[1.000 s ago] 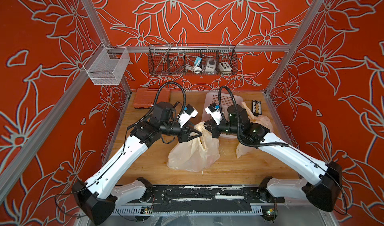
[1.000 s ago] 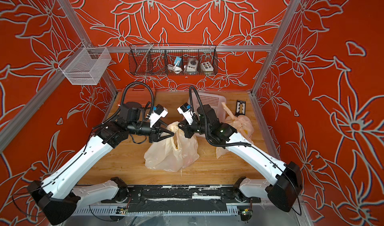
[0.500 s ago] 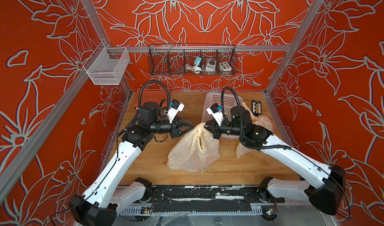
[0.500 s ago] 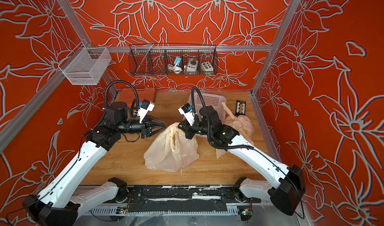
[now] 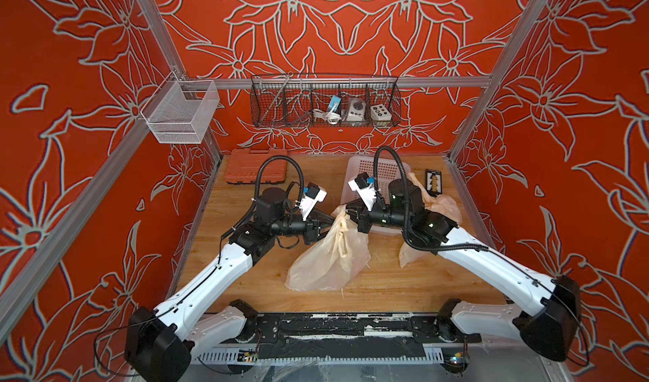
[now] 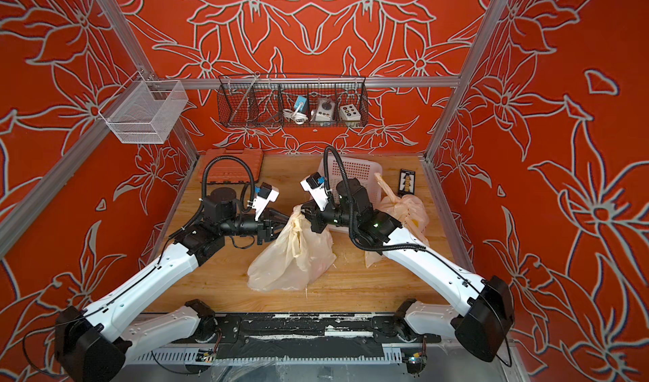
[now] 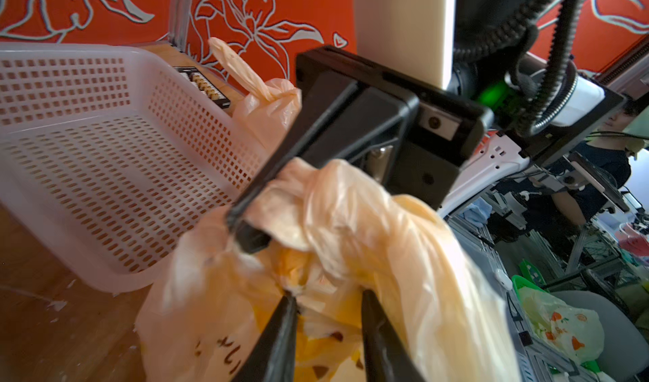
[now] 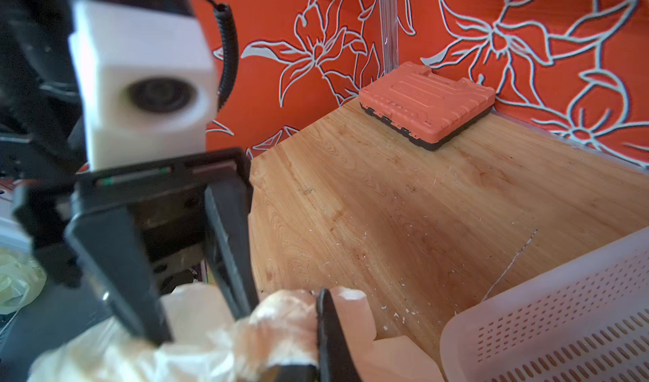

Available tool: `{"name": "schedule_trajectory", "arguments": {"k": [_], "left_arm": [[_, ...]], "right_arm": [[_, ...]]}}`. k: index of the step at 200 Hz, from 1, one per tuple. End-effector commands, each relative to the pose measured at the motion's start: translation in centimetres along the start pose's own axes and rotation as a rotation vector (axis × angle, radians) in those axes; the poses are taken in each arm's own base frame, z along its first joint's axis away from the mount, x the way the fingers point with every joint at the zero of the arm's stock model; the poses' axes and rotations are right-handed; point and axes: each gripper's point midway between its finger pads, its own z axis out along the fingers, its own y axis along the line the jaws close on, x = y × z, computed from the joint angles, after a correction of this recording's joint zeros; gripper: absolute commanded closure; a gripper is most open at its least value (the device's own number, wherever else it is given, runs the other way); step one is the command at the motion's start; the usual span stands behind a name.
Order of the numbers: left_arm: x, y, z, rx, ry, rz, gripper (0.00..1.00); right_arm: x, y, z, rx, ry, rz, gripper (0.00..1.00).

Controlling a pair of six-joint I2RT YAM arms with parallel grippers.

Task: Place the peach into a plastic bag & tie a knot
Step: Cross the plastic bag at the center of the board.

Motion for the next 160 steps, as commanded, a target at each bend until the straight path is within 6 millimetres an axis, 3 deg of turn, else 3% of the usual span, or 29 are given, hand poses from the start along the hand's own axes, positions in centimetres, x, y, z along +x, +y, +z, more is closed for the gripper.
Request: {"name": "schedule_trajectory", "arguments": {"k": [1, 35, 60, 105, 160], "left_arm": [[-2.5, 0.1, 1.3, -0.061, -0.102, 0.084, 0.67], [-2.6, 3.3, 2.1, -0.286, -0.143, 0.125, 0.62], [-1.2, 3.8, 2.4, -0.363, -0.111, 0.209, 0.59], [1.6, 5.2, 0.4, -0.469, -0.084, 0.258, 0.58], [-0.1, 2.6, -3.0, -0.456, -0.181, 0.300, 0.58]], "right_arm": [[-1.6, 0.4, 0.4, -0.044, -0.077, 0.025, 1.00], [-2.9, 2.1, 0.0, -0.181, -0.203, 0.080, 1.00], [-4.2, 3.4, -1.0, -0.313, -0.299, 0.107, 1.00], [-4.3, 5.3, -1.3, -0.524, -0.285, 0.137, 1.00], [-3.4, 4.9, -0.5, -0.531, -0.241, 0.144, 1.00]]}}
